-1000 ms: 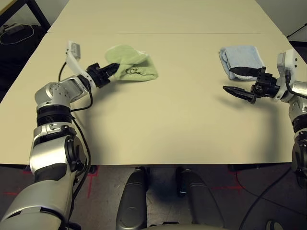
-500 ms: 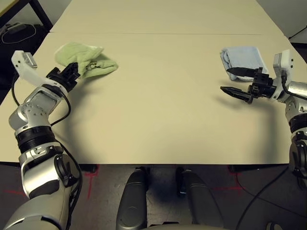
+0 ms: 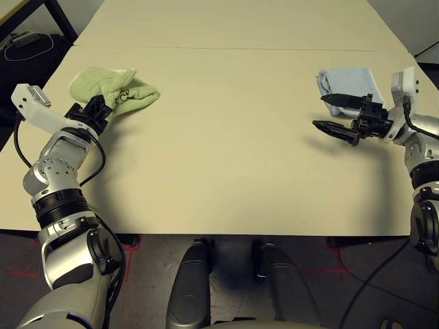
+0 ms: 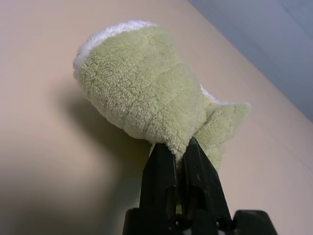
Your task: Fold the towel and set it aside.
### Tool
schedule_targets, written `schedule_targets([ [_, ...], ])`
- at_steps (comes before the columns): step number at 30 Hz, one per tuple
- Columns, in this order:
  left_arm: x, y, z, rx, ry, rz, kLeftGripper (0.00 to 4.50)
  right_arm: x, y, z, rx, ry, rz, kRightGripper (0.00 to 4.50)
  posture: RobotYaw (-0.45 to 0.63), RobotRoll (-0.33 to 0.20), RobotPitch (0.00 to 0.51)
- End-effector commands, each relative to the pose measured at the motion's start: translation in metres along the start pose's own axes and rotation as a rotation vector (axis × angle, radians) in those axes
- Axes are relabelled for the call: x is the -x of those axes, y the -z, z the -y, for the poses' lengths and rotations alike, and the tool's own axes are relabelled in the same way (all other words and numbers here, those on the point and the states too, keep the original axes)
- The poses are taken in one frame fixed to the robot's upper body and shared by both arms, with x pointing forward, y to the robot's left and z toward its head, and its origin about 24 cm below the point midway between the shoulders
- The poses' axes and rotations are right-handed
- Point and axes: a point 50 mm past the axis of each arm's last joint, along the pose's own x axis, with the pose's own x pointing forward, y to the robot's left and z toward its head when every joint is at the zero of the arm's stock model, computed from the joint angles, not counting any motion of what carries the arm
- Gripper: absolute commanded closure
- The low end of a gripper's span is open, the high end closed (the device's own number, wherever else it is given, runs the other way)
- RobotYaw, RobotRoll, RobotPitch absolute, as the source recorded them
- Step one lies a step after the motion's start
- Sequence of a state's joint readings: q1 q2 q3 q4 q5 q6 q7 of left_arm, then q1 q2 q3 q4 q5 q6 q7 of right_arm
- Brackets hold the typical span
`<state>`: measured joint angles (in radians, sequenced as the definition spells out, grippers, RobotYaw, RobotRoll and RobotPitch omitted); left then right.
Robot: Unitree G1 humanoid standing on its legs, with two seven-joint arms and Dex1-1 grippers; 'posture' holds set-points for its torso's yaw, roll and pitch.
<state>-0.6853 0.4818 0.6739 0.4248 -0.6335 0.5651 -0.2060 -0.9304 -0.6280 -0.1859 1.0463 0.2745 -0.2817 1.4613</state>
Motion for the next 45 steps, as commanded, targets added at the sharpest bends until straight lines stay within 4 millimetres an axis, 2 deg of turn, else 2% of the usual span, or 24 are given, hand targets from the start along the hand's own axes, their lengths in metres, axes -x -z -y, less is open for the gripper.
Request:
schedule_targets([
  [1,0.008,-0.004,-0.006,0.006,-0.025,0.042,4.49,0.001,0.000,-0.001,0.004,-0.006,0.000,0.00,0.15,0.000,0.195],
  [7,0.016,0.002,-0.006,0.005,-0.024,0.022,4.49,-0.002,0.000,-0.001,0.009,-0.013,-0.001,0.00,0.16,0.000,0.195],
  [14,0.016,0.006,-0.002,0.008,-0.018,0.006,4.49,-0.003,-0.001,-0.001,0.016,-0.017,-0.004,0.00,0.16,0.000,0.190],
  [17,0.015,0.008,-0.001,0.008,-0.021,-0.006,3.64,-0.003,-0.001,-0.001,0.018,-0.017,-0.005,0.00,0.16,0.000,0.189],
  [26,0.024,0.020,-0.003,-0.090,-0.043,-0.195,0.19,-0.005,-0.001,-0.001,0.023,-0.018,-0.004,0.00,0.17,0.000,0.187],
  [27,0.025,0.020,-0.003,-0.094,-0.048,-0.210,0.02,-0.005,-0.001,-0.001,0.023,-0.019,-0.004,0.00,0.17,0.000,0.187],
  [33,0.037,0.018,0.002,-0.115,-0.024,-0.336,0.02,-0.006,-0.001,-0.001,0.025,-0.020,-0.001,0.00,0.17,0.000,0.189],
  [38,0.042,0.006,0.014,-0.120,0.065,-0.382,0.02,-0.006,-0.001,-0.001,0.024,-0.017,-0.001,0.00,0.17,0.000,0.189],
  [45,0.046,-0.004,0.042,-0.125,0.259,-0.490,0.02,-0.008,0.000,-0.001,0.021,-0.015,0.004,0.00,0.18,0.000,0.188],
])
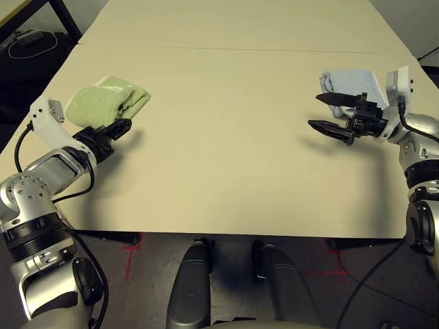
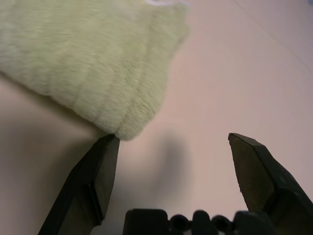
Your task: Fold the towel and set it aside.
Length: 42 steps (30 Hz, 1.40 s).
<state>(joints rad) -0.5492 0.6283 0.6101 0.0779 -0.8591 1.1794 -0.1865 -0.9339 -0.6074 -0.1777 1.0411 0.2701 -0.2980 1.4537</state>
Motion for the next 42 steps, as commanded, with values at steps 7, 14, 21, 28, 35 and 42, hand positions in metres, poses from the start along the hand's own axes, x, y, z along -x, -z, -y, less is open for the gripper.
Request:
schedule_targets([
  [7,0.020,-0.008,0.050,-0.236,0.363,-0.255,0.02,-0.001,-0.002,0.003,-0.017,0.019,0.021,0.00,0.18,0.000,0.186],
  [14,0.000,-0.027,0.046,-0.501,0.289,-0.076,0.02,-0.008,-0.002,0.008,-0.084,0.129,0.047,0.00,0.17,0.000,0.182],
  [21,-0.028,-0.033,0.021,-0.576,0.041,0.201,0.02,-0.021,0.008,0.013,-0.157,0.367,0.060,0.00,0.16,0.000,0.180],
  [28,-0.050,-0.025,0.022,-0.592,-0.047,0.393,0.02,-0.047,0.012,0.015,-0.192,0.591,0.086,0.00,0.14,0.000,0.185],
  [35,-0.054,-0.033,0.011,-0.634,-0.118,0.468,0.02,-0.038,0.002,0.034,-0.194,0.851,0.101,0.00,0.13,0.000,0.184],
  [42,-0.035,-0.051,-0.024,-0.651,-0.176,0.446,0.02,-0.003,-0.002,0.045,-0.169,0.964,0.136,0.00,0.12,0.000,0.181],
])
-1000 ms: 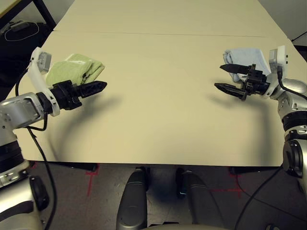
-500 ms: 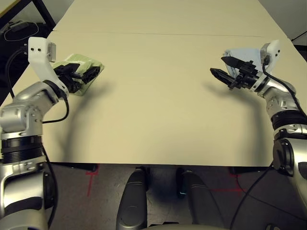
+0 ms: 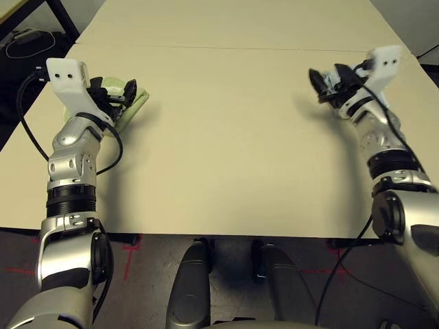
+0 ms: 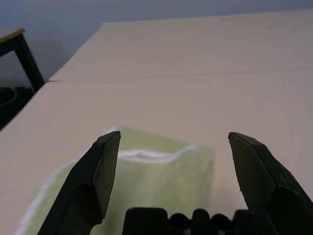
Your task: Fold the towel and set it aside.
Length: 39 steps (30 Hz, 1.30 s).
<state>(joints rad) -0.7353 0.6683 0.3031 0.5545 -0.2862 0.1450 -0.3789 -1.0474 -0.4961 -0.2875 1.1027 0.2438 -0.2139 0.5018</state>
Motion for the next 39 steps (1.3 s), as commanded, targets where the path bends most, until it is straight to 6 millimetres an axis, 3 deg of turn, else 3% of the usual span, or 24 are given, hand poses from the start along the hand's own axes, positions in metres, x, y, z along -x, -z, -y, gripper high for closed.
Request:
schedule_targets([
  [1,0.005,0.003,-0.019,-0.005,-0.016,-0.006,0.02,0.009,0.002,0.012,-0.023,0.022,0.045,0.00,0.12,0.000,0.181],
  [11,0.015,0.015,-0.023,-0.013,0.009,0.127,0.02,0.018,0.014,0.013,-0.072,0.037,0.089,0.00,0.11,0.000,0.179],
  [20,0.023,0.031,-0.028,-0.010,0.009,0.066,0.02,0.031,0.026,0.029,-0.065,0.147,0.017,0.00,0.10,0.000,0.175],
  [39,0.026,0.038,-0.027,0.015,-0.044,0.077,0.02,0.030,0.035,0.022,-0.065,0.167,0.000,0.00,0.10,0.000,0.175],
])
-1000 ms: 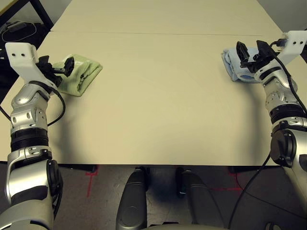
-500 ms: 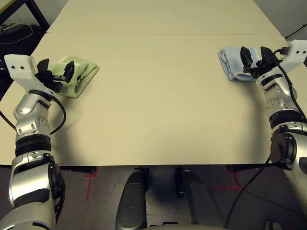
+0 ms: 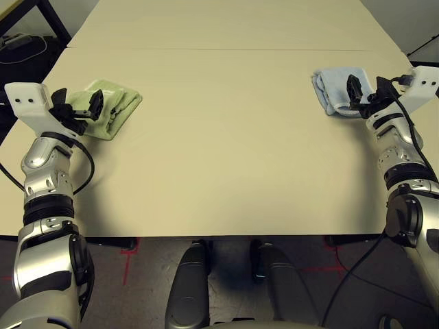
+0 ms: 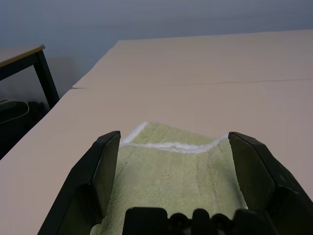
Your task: Fold the towel and set it aside.
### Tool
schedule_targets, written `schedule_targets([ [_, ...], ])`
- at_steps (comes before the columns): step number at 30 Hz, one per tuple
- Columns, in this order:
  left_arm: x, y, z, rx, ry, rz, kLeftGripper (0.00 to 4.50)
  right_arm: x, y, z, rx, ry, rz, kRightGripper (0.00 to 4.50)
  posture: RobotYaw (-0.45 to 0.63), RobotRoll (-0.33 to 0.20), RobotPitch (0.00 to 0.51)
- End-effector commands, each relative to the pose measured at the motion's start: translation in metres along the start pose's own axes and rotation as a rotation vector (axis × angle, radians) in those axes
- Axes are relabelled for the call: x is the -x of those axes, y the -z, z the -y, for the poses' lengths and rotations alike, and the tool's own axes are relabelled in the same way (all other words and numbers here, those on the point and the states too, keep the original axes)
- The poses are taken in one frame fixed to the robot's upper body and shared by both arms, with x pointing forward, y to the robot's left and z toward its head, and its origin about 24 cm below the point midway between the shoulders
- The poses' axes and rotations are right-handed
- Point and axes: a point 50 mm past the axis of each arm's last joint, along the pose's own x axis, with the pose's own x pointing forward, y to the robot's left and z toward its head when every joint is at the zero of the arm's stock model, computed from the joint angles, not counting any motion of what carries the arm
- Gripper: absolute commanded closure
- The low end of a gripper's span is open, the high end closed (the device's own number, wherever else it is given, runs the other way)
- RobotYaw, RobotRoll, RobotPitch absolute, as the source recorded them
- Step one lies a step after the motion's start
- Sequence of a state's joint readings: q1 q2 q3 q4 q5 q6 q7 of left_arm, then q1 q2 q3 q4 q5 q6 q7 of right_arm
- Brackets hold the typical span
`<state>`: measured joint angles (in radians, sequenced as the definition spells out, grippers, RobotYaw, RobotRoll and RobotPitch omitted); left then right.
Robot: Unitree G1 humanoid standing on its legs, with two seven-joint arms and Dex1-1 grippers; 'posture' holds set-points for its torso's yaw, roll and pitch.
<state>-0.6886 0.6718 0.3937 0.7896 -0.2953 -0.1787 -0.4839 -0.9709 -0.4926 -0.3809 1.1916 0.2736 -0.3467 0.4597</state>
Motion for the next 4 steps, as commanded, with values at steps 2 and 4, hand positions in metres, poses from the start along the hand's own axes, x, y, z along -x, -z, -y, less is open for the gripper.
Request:
schedule_targets([
  [2,0.0064,0.0080,-0.0005,0.017,-0.007,-0.014,0.02,0.0032,0.0058,0.0016,-0.002,0.012,-0.021,0.00,0.10,0.000,0.175],
  [4,0.0070,0.0086,-0.0005,0.018,-0.010,-0.016,0.02,0.0030,0.0058,0.0012,-0.001,0.010,-0.021,0.00,0.10,0.000,0.179],
])
